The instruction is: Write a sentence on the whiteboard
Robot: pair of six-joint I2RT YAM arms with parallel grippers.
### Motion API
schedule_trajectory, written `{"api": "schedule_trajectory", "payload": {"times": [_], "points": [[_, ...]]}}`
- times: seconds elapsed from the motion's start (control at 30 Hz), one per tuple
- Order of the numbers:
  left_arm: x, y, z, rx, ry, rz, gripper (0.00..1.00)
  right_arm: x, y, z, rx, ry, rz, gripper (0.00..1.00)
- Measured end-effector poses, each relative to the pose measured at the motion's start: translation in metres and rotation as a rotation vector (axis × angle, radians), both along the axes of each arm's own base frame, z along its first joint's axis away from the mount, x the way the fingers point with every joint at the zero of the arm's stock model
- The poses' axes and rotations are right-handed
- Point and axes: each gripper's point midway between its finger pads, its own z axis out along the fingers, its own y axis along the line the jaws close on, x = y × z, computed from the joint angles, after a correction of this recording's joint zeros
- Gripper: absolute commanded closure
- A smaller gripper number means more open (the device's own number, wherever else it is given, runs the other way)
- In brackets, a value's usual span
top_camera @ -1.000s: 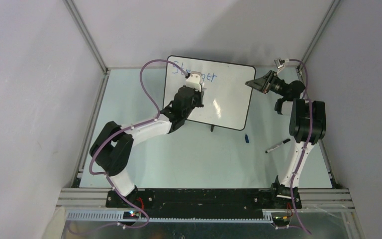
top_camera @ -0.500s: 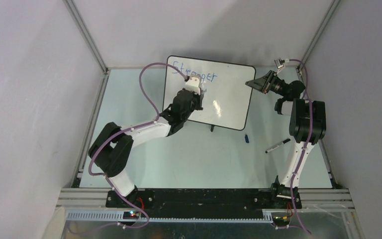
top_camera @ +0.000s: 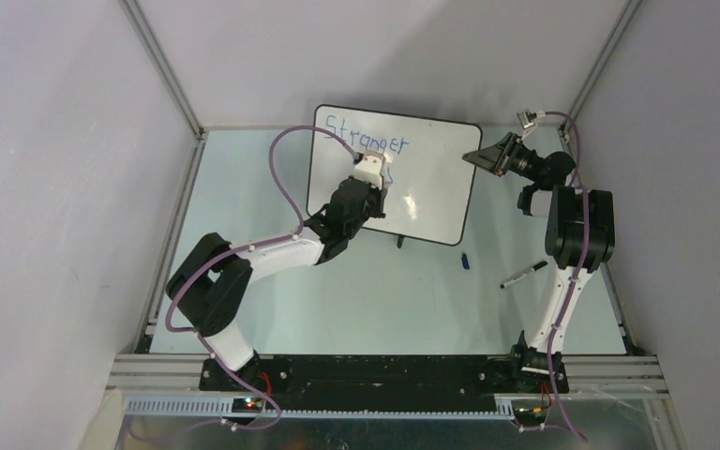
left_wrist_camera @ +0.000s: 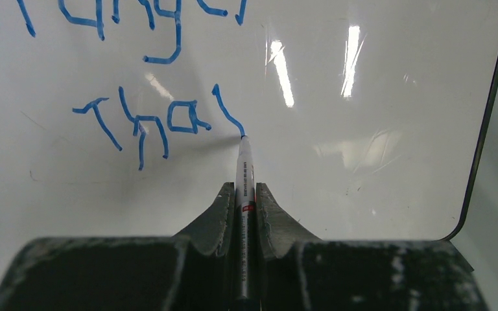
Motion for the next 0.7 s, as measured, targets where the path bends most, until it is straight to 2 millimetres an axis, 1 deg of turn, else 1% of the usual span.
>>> {"api": "schedule_trajectory", "payload": {"times": [0.37,0.6,0.7], "points": [[0.0,0.0032,-0.0019,0.015,0.003,0.024,1.0,0.0,0.0,0.0002,0.0,0.0,0.0,1.0],[0.0037,0.0072,0.0019,0.042,-0.002,0.049,1.0,-0.0002,0.0,0.0006,0.0,-0.001,0.0,1.0],[0.0068,0.0076,0.0065,0.045,-0.006,0.057,1.0,-0.0004,0.0001,0.001,-0.001,-0.003,0.001,1.0]]}}
